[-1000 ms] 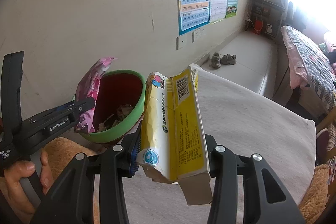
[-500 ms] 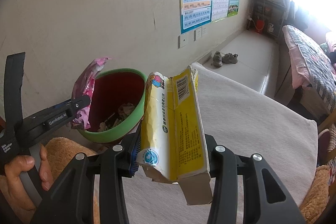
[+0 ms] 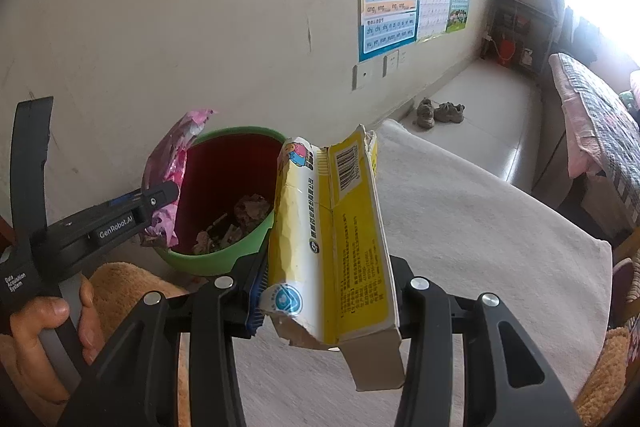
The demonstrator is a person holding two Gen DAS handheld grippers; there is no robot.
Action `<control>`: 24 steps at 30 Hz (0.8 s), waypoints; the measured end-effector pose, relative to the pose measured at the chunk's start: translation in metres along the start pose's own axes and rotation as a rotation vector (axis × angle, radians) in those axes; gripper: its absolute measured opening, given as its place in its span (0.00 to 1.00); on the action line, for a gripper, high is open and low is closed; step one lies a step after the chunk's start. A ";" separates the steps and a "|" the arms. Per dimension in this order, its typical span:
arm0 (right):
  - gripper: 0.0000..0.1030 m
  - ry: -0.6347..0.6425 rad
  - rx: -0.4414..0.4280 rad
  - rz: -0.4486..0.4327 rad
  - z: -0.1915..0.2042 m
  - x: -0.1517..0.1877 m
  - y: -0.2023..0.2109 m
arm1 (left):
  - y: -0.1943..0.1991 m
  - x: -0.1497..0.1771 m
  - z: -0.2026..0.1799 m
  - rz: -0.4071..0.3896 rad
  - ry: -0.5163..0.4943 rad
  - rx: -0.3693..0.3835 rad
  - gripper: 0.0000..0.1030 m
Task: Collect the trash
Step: 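Carry the pink bag over the bucket with the left gripper while the right carries the yellow box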
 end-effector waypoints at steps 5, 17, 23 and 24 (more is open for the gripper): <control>0.41 0.007 -0.003 0.010 0.004 0.000 -0.006 | -0.006 -0.001 0.005 0.009 0.018 -0.005 0.34; 0.41 0.034 -0.018 0.023 0.016 -0.009 -0.022 | -0.024 -0.010 0.017 0.022 0.052 -0.041 0.35; 0.41 0.051 -0.024 0.031 0.023 -0.017 -0.034 | -0.036 -0.002 0.026 0.058 0.076 -0.053 0.34; 0.41 0.054 -0.025 0.033 0.023 -0.017 -0.035 | -0.037 -0.002 0.027 0.061 0.081 -0.055 0.35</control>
Point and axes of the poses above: each gripper's, at about its wrist camera, not at the fingertips, and y roughly against the way its jaws point, z to its left, x to its underside, the point moved 10 cm from there along -y, roughly the way its jaws point, and after that the axes turned 4 degrees about -x, right-handed, at the moved point
